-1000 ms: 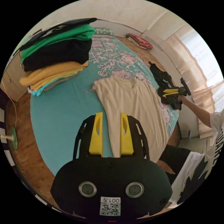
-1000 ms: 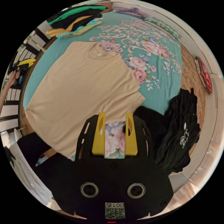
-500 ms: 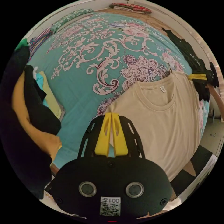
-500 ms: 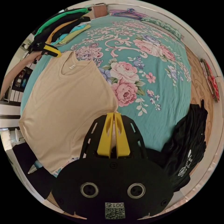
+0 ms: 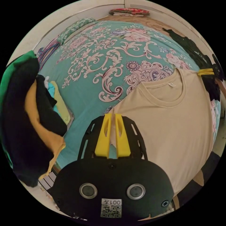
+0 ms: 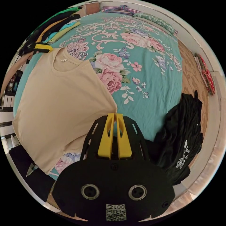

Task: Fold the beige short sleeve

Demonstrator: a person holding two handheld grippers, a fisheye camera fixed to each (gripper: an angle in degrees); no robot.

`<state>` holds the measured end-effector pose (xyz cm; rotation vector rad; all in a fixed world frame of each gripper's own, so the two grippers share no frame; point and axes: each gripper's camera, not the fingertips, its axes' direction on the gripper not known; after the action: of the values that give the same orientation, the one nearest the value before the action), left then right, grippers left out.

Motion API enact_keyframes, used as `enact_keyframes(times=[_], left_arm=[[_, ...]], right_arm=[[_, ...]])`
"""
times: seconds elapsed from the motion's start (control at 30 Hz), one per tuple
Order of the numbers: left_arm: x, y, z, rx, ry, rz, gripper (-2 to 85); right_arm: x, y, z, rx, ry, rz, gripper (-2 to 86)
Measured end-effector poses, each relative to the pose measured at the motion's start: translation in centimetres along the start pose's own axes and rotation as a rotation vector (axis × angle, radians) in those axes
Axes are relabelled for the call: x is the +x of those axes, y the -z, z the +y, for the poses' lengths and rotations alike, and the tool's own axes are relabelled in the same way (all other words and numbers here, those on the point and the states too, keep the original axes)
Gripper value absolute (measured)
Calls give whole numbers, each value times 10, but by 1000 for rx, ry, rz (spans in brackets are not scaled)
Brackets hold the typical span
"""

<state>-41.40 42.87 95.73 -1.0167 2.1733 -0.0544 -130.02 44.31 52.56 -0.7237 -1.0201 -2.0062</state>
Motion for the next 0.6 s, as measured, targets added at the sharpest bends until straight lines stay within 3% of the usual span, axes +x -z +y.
enact_keyframes(times=[0.1, 0.23, 0.47, 0.6], left_arm=[[-20, 19, 28, 48, 118, -34, 2], [-38, 25, 78, 79, 246, 88, 12], [-60, -30, 113, 139, 474, 365, 3], [-62, -36, 112, 219, 525, 393, -7]], right_arm=[[-2, 28, -6, -15, 34, 78, 51], [-12, 85, -29, 60, 59, 161, 79], [-112, 143, -186, 353, 392, -154, 118], [-155, 132, -279, 287, 457, -325, 130]])
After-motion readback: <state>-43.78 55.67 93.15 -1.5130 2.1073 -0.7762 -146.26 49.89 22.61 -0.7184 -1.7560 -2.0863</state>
